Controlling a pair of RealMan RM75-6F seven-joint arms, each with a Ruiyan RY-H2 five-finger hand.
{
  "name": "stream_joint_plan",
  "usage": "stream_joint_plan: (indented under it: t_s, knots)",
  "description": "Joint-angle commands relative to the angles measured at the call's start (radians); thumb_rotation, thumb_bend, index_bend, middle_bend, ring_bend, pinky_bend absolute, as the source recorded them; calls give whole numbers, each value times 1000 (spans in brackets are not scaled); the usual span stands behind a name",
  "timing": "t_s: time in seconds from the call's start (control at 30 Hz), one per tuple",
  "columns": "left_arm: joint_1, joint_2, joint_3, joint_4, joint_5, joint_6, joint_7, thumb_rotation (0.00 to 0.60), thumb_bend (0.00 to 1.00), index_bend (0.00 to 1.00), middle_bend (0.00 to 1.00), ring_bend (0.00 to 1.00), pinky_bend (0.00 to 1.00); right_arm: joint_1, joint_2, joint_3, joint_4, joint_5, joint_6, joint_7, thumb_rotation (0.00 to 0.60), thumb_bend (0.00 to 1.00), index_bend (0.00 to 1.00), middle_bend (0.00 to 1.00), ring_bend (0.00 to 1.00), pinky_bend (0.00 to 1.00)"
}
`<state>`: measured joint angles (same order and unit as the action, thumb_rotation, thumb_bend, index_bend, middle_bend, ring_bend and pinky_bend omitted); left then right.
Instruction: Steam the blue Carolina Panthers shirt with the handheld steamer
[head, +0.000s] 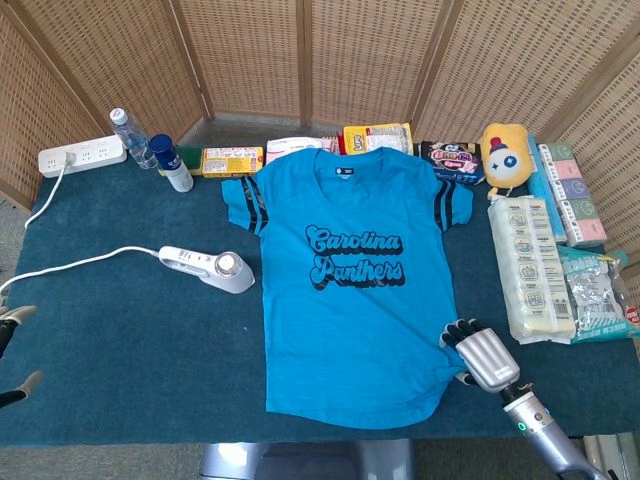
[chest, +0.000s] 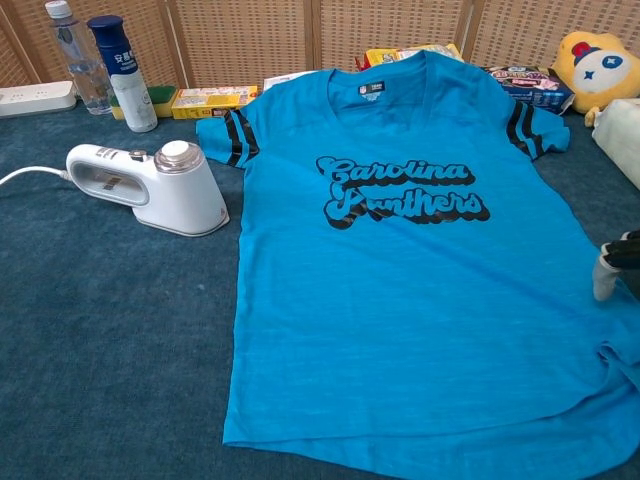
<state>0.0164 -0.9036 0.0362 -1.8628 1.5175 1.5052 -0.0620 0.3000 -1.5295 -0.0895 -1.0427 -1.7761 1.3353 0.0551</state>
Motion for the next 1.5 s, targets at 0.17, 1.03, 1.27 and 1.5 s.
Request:
stream_joint_plan:
  t_s: [0.17,1.03,1.27,1.5]
  knots:
    - [1,-4,-2,20,-8,-3,-19,600,241,139,198,109,259,21,-7,4,-37,2,-16,-30,600,389,478,416,363,410]
    - [-19,-18,-8,36,-4,-32,-20,600,240,139,198,110,259,41,60,-22,-166,44,-97,-84,600,566,575,517,526,644]
    - [-75,-16,-25,18,2,-99,27,600,240,139,198,110,260,47,73,-18,-188,53,-101,-77,600,570,589,533,557,671]
    - [-191,-26,-78,16,-58,-245,103,600,240,138,198,109,259,47,83,-16,-195,64,-99,-61,600,572,600,544,573,684]
